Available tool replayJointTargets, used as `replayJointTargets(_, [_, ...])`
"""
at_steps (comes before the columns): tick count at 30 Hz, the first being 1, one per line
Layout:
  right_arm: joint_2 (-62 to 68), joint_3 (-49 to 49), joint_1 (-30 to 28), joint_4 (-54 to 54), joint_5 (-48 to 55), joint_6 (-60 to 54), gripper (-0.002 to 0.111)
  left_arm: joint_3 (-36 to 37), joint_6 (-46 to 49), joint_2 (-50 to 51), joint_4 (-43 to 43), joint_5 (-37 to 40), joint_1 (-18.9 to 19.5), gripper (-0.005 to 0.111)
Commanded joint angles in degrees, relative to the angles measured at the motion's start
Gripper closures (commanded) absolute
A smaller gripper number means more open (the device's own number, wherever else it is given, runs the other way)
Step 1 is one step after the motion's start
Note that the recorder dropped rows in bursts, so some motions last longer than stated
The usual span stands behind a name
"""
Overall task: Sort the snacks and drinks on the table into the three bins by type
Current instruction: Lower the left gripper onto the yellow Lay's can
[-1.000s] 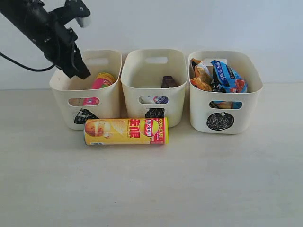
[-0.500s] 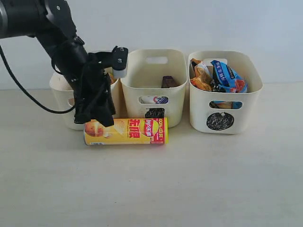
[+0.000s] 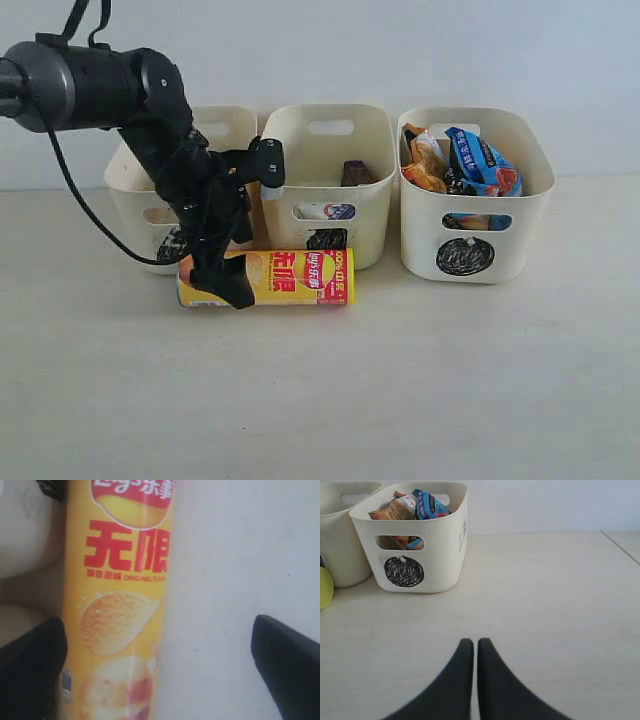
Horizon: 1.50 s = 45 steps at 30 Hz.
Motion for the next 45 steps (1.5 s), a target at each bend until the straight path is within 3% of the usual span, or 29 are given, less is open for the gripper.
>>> replayJointTargets(1, [-0.29,0.21,-0.08,-0.16,-0.28,0.00,0.108,0.39,0.19,1.52,0.14,-3.72,-0.64,0.016])
replayJointTargets(12, [-0.29,0.21,-0.08,-0.16,-0.28,0.00,0.108,0.39,2.03,5.61,0.24,-7.63,-1.00,0.019])
replayJointTargets(23, [-0.29,0.21,-0.08,-0.16,-0.28,0.00,0.108,0.39,-0.32,2.10,1.60,-7.53,-1.00,0.024])
replayJointTargets(28, [-0.29,0.21,-0.08,-0.16,-0.43,0.00,0.108,0.39,-4.14,-2.01,10.11,-1.09,-1.00,0.024])
replayJointTargets(35, [-0.29,0.21,-0.08,-0.16,-0.43,0.00,0.108,0.39,-6.64,-3.27,7.24,-0.46,-1.00,0.024])
replayJointTargets(42, [-0.29,0.21,-0.08,-0.16,-0.43,0.00,0.108,0.39,-4.28,-4.12,6.44,5.12,-3.52,0.024])
replayJointTargets(45, [-0.29,0.21,-0.08,-0.16,-0.43,0.00,0.108,0.96,-4.27,-4.12,8.87,2.10,-5.47,0.024])
